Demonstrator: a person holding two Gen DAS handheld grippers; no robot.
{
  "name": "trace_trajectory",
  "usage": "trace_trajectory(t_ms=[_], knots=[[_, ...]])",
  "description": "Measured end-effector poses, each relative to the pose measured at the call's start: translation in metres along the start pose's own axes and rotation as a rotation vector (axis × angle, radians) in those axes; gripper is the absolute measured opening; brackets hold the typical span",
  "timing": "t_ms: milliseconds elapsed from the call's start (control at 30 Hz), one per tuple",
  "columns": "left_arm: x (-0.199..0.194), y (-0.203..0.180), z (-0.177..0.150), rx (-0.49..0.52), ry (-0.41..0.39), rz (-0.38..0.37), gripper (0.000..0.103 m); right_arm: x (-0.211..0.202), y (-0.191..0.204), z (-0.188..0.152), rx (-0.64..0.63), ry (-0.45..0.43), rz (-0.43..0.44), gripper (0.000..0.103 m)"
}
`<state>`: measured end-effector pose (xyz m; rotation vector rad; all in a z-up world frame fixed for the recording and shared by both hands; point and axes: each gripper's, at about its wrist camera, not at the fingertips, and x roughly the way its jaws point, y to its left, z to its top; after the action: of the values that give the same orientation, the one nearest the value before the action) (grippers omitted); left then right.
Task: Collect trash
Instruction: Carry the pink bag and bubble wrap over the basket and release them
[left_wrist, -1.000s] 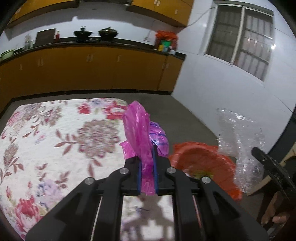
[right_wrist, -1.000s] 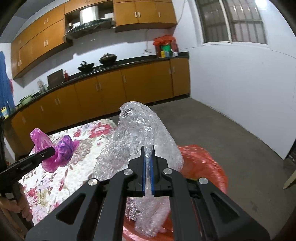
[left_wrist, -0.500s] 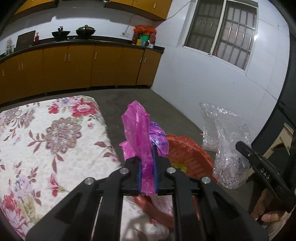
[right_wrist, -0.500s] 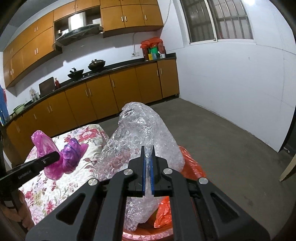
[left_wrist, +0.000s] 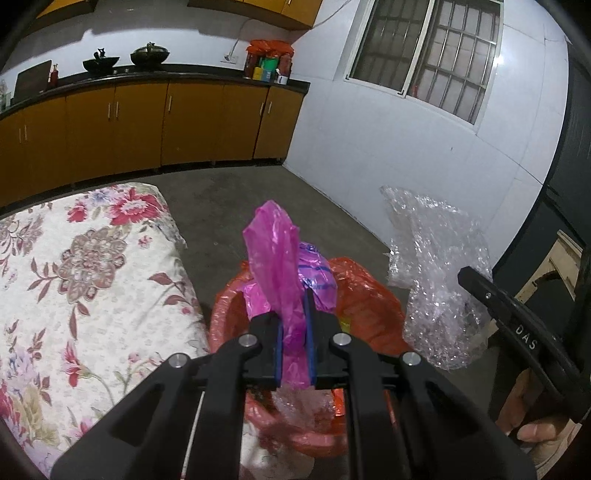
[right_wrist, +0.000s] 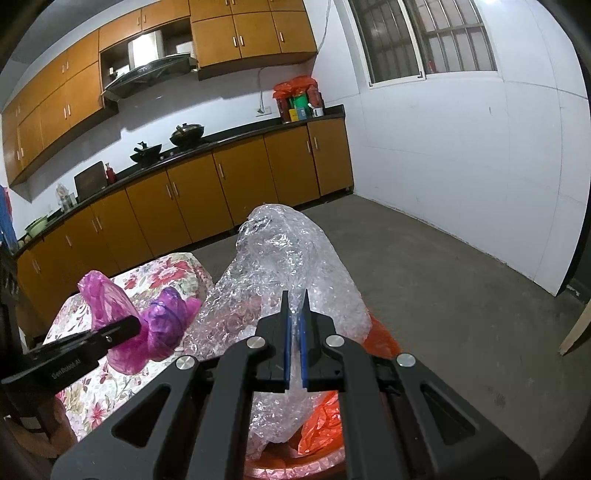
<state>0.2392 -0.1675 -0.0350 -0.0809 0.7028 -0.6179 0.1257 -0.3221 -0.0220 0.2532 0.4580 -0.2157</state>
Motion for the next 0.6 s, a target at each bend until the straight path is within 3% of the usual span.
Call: trace_trajectory(t_ms=[100,167,233,333,500,567,600], knots=[[0.01,-0.004,-0.003,-0.001,0.027,-0.016,0.013,0.004,0.0,-0.001,0.0,0.007,0.006,0.005],[0.017,-0.005,-0.007,-0.006,0.045,-0.019,0.022,0.008,-0.002,-0.002,-0.002,0.02,0.009,0.008],[0.023,-0.006,-0.011,-0.011,0.063,-0.019,0.033,0.011,-0.004,-0.005,0.004,0.032,0.013,0.029],[0.03,-0.003,-0.018,-0.015,0.085,-0.011,0.037,0.011,-0.007,-0.01,0.015,0.037,0.018,0.046],[0.025,0.009,-0.023,-0.041,0.09,0.017,0.041,0.007,-0.013,-0.012,0.024,0.045,0.001,0.046],[0.016,0.012,-0.023,-0.041,0.068,0.042,0.051,0.002,-0.016,-0.011,0.023,0.041,-0.012,0.046],[0.01,0.014,-0.023,-0.037,0.051,0.057,0.053,-0.001,-0.016,-0.011,0.017,0.035,-0.023,0.052]])
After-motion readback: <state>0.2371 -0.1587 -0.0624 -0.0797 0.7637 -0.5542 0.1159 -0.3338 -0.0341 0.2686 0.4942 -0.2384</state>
